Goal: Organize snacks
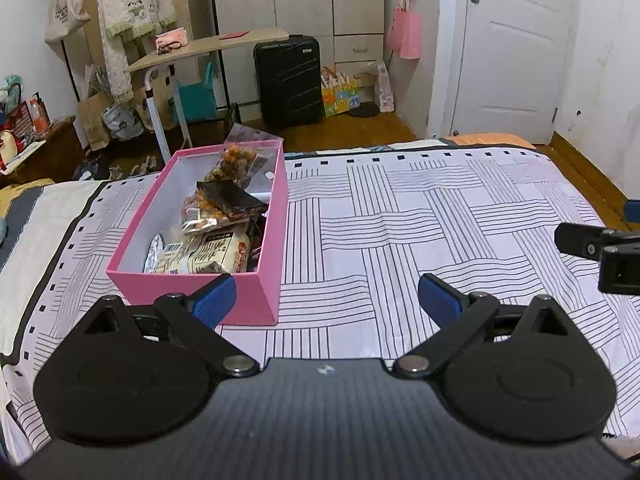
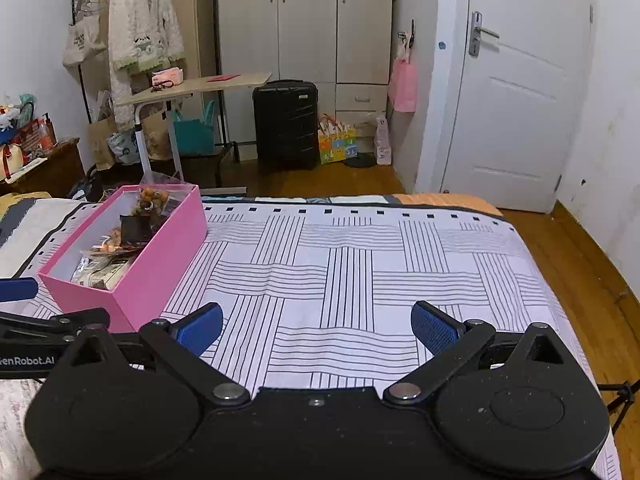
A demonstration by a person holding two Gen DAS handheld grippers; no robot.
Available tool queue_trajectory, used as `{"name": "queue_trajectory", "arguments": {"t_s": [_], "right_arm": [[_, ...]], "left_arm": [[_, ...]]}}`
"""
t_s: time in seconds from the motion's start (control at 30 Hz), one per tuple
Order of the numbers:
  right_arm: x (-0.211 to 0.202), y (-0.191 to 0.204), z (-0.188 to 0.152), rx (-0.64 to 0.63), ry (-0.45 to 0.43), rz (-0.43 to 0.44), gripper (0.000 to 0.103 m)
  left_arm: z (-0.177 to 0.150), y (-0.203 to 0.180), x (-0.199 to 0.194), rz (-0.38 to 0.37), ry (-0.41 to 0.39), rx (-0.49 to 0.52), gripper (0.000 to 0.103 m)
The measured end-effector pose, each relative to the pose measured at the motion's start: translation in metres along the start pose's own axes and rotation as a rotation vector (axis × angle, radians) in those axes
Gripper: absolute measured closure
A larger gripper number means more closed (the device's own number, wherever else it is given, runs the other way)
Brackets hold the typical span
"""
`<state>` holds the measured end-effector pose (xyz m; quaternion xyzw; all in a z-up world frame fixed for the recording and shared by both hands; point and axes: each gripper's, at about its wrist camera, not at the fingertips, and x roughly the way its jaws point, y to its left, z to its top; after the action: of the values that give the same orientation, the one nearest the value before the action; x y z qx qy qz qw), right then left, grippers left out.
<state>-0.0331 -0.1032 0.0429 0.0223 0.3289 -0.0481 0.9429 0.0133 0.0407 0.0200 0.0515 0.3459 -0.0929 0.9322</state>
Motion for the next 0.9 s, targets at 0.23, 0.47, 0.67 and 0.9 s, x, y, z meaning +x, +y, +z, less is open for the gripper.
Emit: {"name": "queue_trajectory", "arguments": {"t_s": [0.23, 0.47, 0.67, 0.9], "right_arm": [[0.0016, 0.0007, -0.0034, -0.003, -0.007, -0.023, 0.001], [0.0036, 0.0021, -0.0058, -0.006, -0.003, -0.019, 0.001], [0.0004, 0.0054, -0.0058, -0.020, -0.016, -0.028, 0.001], [0.0001, 0.0034, -0.0061, -0.010, -0.015, -0.035, 0.001]], "left_arm": [[-0.0027, 0.0036, 0.0043, 0.014, 0.017, 0.000, 0.004], [-0.0035, 0.0029, 0.0051, 0.028, 0.029, 0.012, 0.004], [-0.0032, 0.0037, 0.0066, 0.037, 0.032, 0.011, 0.004], [-0.0035, 0.0025, 0.0067, 0.034, 0.020, 0.015, 0.004]]}}
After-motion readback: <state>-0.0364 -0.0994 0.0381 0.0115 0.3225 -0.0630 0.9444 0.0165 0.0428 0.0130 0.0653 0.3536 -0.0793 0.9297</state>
